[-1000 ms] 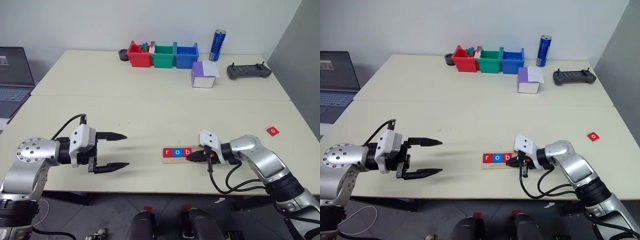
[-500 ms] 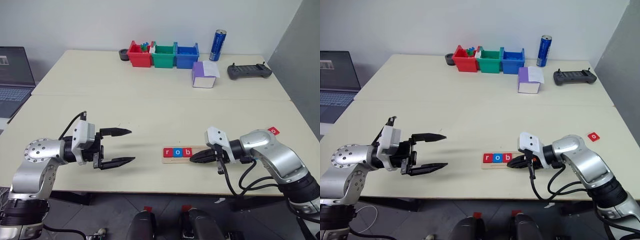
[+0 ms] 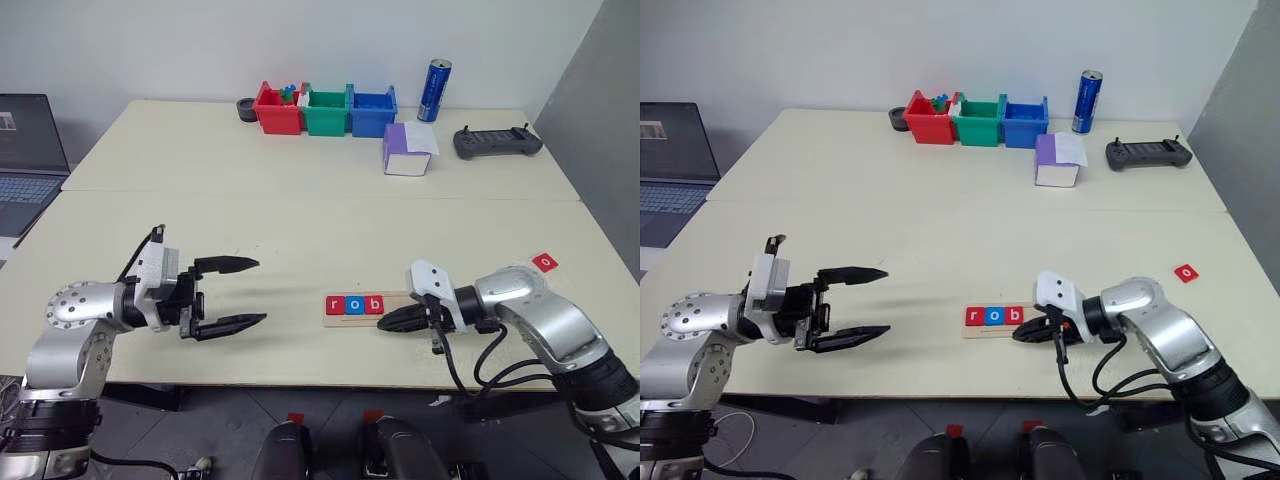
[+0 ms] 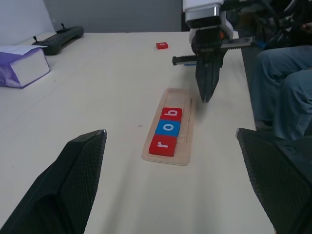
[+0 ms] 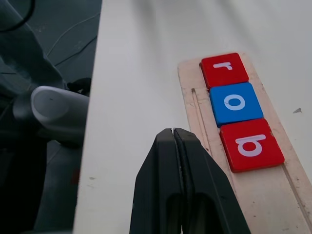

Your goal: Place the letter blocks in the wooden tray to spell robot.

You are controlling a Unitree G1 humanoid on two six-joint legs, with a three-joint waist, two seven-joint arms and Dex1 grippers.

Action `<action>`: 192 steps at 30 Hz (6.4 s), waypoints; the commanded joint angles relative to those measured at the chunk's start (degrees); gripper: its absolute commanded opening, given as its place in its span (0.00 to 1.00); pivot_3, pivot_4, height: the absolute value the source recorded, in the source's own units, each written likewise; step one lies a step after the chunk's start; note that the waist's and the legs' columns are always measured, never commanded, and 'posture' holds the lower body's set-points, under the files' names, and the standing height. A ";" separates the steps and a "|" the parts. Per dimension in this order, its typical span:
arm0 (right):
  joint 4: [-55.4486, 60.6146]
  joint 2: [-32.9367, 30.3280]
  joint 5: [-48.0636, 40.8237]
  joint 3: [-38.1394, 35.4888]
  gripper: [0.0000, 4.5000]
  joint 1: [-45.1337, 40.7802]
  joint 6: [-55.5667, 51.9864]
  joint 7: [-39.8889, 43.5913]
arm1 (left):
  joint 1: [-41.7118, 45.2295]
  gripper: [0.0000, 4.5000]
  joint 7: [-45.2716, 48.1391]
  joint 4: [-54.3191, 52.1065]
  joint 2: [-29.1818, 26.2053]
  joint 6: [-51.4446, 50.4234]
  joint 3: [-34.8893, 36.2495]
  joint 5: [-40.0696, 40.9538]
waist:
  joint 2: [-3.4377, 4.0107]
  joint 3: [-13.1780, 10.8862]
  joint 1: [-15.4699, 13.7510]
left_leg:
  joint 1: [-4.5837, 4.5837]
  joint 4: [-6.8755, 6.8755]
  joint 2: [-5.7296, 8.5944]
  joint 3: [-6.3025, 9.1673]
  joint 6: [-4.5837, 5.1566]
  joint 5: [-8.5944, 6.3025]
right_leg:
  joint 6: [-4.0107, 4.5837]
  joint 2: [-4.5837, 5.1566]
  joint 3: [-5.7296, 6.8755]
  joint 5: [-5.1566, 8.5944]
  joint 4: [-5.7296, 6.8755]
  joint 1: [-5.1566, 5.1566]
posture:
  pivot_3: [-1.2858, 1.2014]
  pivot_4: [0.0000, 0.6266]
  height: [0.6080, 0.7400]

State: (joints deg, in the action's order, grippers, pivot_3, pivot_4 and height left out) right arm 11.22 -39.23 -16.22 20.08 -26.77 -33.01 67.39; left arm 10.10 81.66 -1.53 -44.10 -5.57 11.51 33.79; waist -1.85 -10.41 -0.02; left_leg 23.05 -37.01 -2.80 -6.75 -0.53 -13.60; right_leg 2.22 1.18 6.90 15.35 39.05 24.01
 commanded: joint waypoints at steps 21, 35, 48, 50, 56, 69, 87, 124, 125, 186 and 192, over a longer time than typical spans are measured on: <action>-17.96 -7.29 -5.10 -46.88 0.83 13.36 0.67 -22.78 | 3.50 1.00 5.01 3.84 0.72 1.51 -1.24 0.35 | -0.16 0.14 -0.28 | -0.09 0.03 0.05 -0.02 0.01 -0.01 | -0.01 0.03 -0.03 0.00 -0.05 -0.11 | 0.52 0.24 1.00; -70.16 -8.45 7.15 -34.91 0.99 -12.03 27.94 -21.92 | 0.55 1.00 2.73 -0.50 -0.87 -1.35 1.40 1.72 | -0.11 0.13 0.34 | -0.14 0.03 0.02 -0.11 -0.15 0.09 | -0.02 -0.05 -0.14 -0.01 -0.03 -0.13 | 0.52 0.24 1.00; -82.11 -7.18 8.44 -34.18 0.91 -13.28 29.85 -20.10 | -4.01 1.00 0.89 -4.10 -3.02 -3.05 5.81 2.96 | -0.09 0.15 0.29 | -0.27 0.03 0.01 -0.12 -0.12 0.07 | -0.01 -0.01 -0.13 -0.01 -0.06 -0.28 | 0.52 0.24 1.00; -82.66 -6.83 7.89 -35.05 0.80 -12.95 30.16 -21.66 | -3.75 1.00 0.47 -4.41 -2.92 -3.56 5.82 3.36 | -0.10 0.15 0.24 | -0.27 0.03 0.01 -0.10 -0.12 0.07 | -0.01 -0.01 -0.13 -0.01 -0.06 -0.29 | 0.52 0.24 1.00; -81.98 -5.48 6.92 -36.76 0.32 -12.04 30.27 -22.59 | -1.57 1.00 0.76 -3.24 -3.10 -4.05 5.07 3.36 | -0.13 0.17 0.23 | -0.34 0.03 0.01 -0.10 -0.16 0.10 | -0.01 -0.01 -0.12 -0.01 -0.07 -0.38 | 0.52 0.24 1.00; -5.45 10.11 -0.84 -40.25 0.32 19.42 4.17 -44.36 | 4.56 1.00 4.36 3.80 -1.05 -1.23 0.71 1.10 | 0.10 0.26 0.17 | -0.27 0.12 -0.05 -0.02 -0.03 0.01 | -0.02 -0.02 -0.07 0.01 -0.04 -0.29 | 0.52 0.24 1.00; 25.94 24.75 0.79 -27.51 0.32 27.14 -22.65 -62.02 | 7.84 1.00 8.22 8.74 0.58 1.17 -1.79 0.08 | 0.11 0.28 0.15 | 0.03 0.11 0.01 0.02 0.00 -0.01 | -0.05 -0.04 -0.09 -0.01 -0.07 0.04 | 0.52 0.24 1.00; -51.06 -8.91 14.56 -4.71 0.99 -15.83 41.35 20.98 | 2.96 1.00 3.81 1.95 -2.33 -0.82 2.08 1.21 | -0.07 0.14 0.10 | 0.01 0.03 0.03 -0.13 -0.09 0.05 | -0.02 0.02 -0.08 0.00 -0.09 0.01 | 0.52 0.24 1.00; -51.89 -8.72 14.81 -4.60 0.99 -16.07 41.92 21.27 | 2.64 1.00 3.63 1.65 -2.45 -0.96 2.33 1.29 | -0.07 0.14 0.09 | 0.01 0.02 0.03 -0.14 -0.09 0.05 | -0.02 0.04 -0.09 0.00 -0.09 0.00 | 0.52 0.24 1.00; -18.02 -0.05 18.61 5.40 0.32 -16.08 10.06 11.04 | -0.69 1.00 0.67 -0.89 -1.54 -0.11 3.24 1.01 | 0.00 0.10 0.11 | -0.02 0.02 -0.02 -0.11 0.05 -0.03 | -0.01 0.03 -0.04 -0.01 -0.01 0.00 | 0.52 0.24 1.00; -17.70 0.21 19.09 5.72 0.32 -16.04 10.33 11.42 | -1.20 1.00 0.46 -1.11 -1.78 -0.10 3.64 1.18 | 0.00 0.10 0.12 | -0.02 0.02 -0.02 -0.11 0.05 -0.03 | -0.01 0.03 -0.04 -0.01 -0.01 0.01 | 0.52 0.24 1.00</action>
State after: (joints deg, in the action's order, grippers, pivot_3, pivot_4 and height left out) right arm -7.59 -39.01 3.01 25.99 -41.71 -23.37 78.61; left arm 9.05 82.27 -0.56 -45.16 -6.05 13.30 33.89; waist -1.84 -10.31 0.09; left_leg 23.02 -36.99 -2.82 -6.86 -0.48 -13.63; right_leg 2.21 1.21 6.86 15.34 39.04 24.01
